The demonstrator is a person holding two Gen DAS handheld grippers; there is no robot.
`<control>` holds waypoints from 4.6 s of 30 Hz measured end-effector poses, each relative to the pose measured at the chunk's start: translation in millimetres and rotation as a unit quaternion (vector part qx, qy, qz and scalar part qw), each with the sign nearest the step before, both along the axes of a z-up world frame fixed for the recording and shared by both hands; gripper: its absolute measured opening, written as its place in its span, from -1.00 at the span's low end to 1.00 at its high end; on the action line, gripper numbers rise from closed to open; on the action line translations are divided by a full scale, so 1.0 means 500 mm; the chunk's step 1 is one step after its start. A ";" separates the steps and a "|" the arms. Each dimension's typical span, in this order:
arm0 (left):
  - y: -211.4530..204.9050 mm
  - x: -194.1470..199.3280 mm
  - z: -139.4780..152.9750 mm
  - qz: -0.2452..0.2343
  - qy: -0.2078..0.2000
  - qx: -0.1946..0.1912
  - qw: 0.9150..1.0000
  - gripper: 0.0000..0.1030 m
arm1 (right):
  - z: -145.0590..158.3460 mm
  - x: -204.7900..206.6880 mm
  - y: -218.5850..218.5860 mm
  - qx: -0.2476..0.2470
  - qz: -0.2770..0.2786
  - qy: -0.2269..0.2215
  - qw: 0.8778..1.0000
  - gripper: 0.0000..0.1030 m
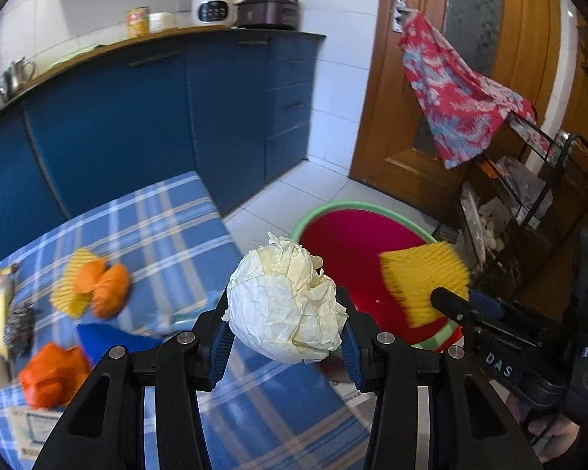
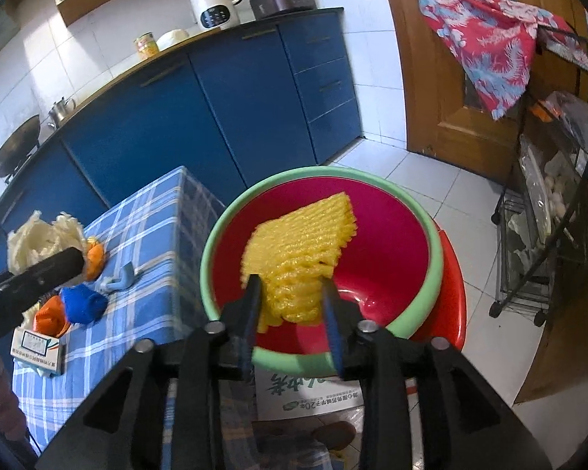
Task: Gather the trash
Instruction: 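Carry the paper and foam net to the red bucket while both tools open to drop them, then grasp the crinkled clear wrap with the left tool while the right tool grasps the blue knitted cloth, then carry the wrap and blue cloth over the red bucket while both tools open to release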
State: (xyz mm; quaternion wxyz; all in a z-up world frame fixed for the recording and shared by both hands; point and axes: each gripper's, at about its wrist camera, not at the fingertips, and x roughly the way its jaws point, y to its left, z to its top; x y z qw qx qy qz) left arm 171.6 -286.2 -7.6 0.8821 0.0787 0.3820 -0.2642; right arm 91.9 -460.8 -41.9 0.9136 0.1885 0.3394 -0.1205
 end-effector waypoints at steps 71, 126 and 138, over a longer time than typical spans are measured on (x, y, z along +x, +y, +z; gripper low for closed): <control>0.535 -0.040 0.075 0.263 -0.024 -0.014 0.964 0.39 | 0.105 0.061 0.385 0.005 0.181 -0.019 0.983 0.07; 0.713 0.077 -0.119 0.311 0.062 -0.110 0.942 -0.64 | -0.051 0.278 0.493 0.013 0.238 0.047 0.970 -0.15; 0.680 -0.009 -0.029 0.280 0.018 -0.128 0.951 -0.64 | -0.009 0.212 0.490 0.029 0.245 0.009 0.969 -0.69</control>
